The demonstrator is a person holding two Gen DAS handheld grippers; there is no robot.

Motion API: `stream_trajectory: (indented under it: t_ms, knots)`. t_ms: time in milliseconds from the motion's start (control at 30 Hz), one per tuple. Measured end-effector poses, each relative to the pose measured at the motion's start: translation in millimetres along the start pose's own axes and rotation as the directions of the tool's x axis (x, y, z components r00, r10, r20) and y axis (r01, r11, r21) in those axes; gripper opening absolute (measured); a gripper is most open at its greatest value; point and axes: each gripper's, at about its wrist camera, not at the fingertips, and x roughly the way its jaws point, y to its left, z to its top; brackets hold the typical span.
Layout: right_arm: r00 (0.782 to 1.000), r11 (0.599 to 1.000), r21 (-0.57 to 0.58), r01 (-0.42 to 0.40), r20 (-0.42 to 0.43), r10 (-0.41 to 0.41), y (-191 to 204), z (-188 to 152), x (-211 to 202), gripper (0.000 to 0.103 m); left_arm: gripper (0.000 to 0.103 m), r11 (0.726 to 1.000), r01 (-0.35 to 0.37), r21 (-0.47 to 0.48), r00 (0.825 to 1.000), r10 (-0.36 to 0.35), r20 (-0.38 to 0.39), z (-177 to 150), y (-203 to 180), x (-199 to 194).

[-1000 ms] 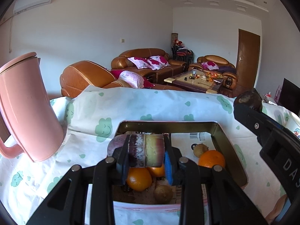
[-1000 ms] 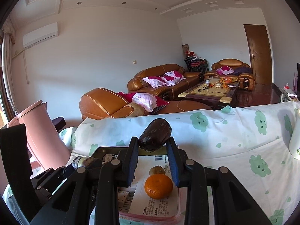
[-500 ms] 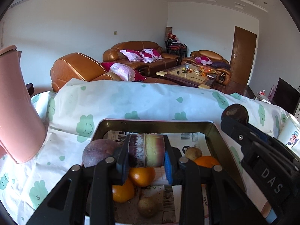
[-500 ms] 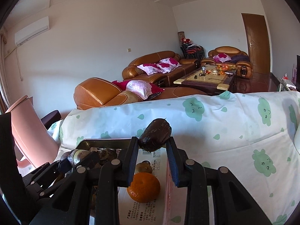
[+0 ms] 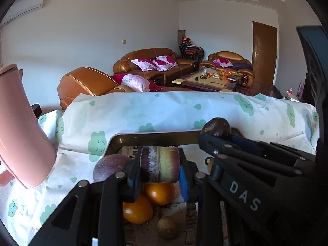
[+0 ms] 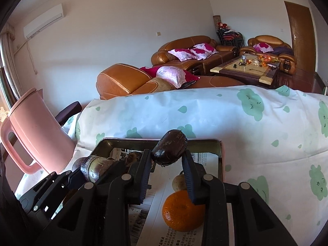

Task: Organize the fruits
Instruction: 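Carry the brown fruit and dessert cup into the pink tin and open both tools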

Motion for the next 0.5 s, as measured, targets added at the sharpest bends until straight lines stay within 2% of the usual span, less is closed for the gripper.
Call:
stream_trajectory:
  t_ms: [133, 267, 367, 433, 500]
  knots:
    - [0.998, 0.998, 0.038, -0.048, -0.04, 0.049, -3.3, 0.3, 11.8, 0.034, 0.031, 1.0, -0.003, 0.004, 1.0, 0.003, -0.004, 0.8, 0.1, 1.3]
    - [0.998, 0.998, 0.028, -0.055, -0.031, 0.056, -1.5, -0.9, 11.9, 0.035, 0.031, 1.0, -0.005, 0.006, 1.0, 0.005, -0.004, 1.3, 0.3, 0.9]
    - [0.996, 0.995, 0.053, -0.09, -0.023, 0.091, -5.0, -2.5, 6.8, 0.035, 0.036, 1.0, 0.003, 0.005, 1.0, -0.003, -0.002, 1.1, 0.1, 1.4]
    - [0.994, 0.992, 0.066, -0.107, 0.007, 0.106, -7.2, -3.3, -1.6, 0.037, 0.044, 1.0, 0.027, 0.015, 1.0, -0.027, -0.003, 1.2, -1.8, 1.8]
    - [0.996, 0.995, 0.06, -0.081, 0.052, 0.078, -6.3, -5.2, -12.5, 0.041, 0.063, 0.997, 0.06, 0.042, 0.998, -0.06, -0.01, 0.7, -7.5, 2.5]
